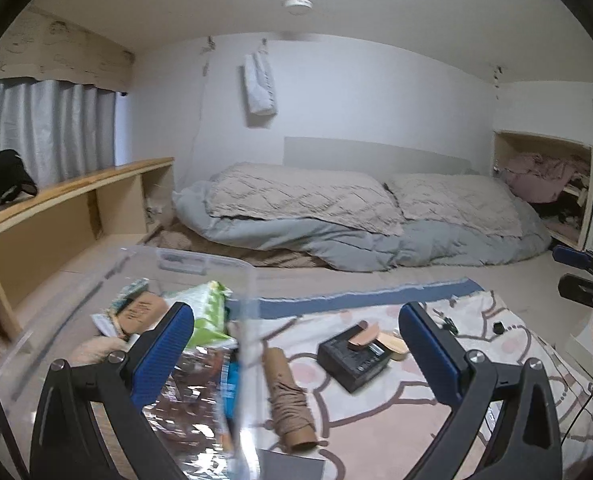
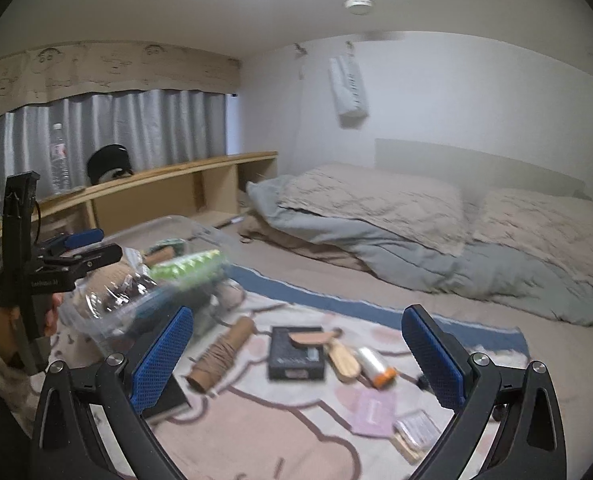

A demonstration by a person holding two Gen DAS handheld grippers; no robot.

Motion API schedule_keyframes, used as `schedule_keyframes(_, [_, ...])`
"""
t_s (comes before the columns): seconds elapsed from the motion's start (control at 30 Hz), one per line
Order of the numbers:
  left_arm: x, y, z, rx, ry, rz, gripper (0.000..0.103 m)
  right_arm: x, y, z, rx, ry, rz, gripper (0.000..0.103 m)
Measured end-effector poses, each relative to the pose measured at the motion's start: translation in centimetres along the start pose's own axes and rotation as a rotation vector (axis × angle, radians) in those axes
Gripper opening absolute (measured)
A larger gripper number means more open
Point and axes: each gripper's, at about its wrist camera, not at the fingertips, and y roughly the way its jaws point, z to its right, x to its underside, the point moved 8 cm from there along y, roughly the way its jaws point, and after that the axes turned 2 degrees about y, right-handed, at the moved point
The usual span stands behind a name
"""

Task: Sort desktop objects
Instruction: 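Move both open tools back from the box toward the items on the blanket, then move the left tool toward the white ring while the right tool approaches the medicine sachet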

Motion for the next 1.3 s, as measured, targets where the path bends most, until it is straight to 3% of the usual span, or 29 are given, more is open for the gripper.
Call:
schedule_keyframes(0.17, [1.0, 0.7, 2.3, 0.092, -0.032, 0.034, 0.103, 2.3, -0.8, 2.5, 0.077, -0.01, 0.034, 0.103])
schedule_keyframes(0.3, [1.4, 1.2, 4.0, 0.095, 0.019, 0.058, 0.103, 4.5, -0.7, 4.2, 0.121, -0.001, 0.024, 0.103])
schedule_keyframes(0.47, [2.5, 2.4, 5.7, 0.155, 0.014, 0.034, 0.103, 5.9, -1.2, 5.8, 0.15, 0.026, 0.031, 0.103])
schedule_keyframes(0.73, [4.2, 4.3, 6.8, 0.185, 0.002, -0.023, 0.103, 7.5, -2.2, 8.2, 0.225, 0.021, -0.013, 0.103])
schedule_keyframes(0.97, [6.0, 5.2, 8.6, 0.222, 0.03, -0.065, 0.103, 11.3, -2.8, 11.4, 0.284, 0.105, -0.137, 0.103])
schedule_keyframes(1.17, [8.3, 5.7, 10.7, 0.275, 0.069, -0.129, 0.103, 15.5, -4.4, 14.5, 0.418, 0.123, -0.285, 0.103])
schedule_keyframes(1.3, [10.0, 5.8, 12.1, 0.313, 0.105, -0.17, 0.103, 19.5, -6.1, 16.7, 0.512, 0.157, -0.429, 0.103])
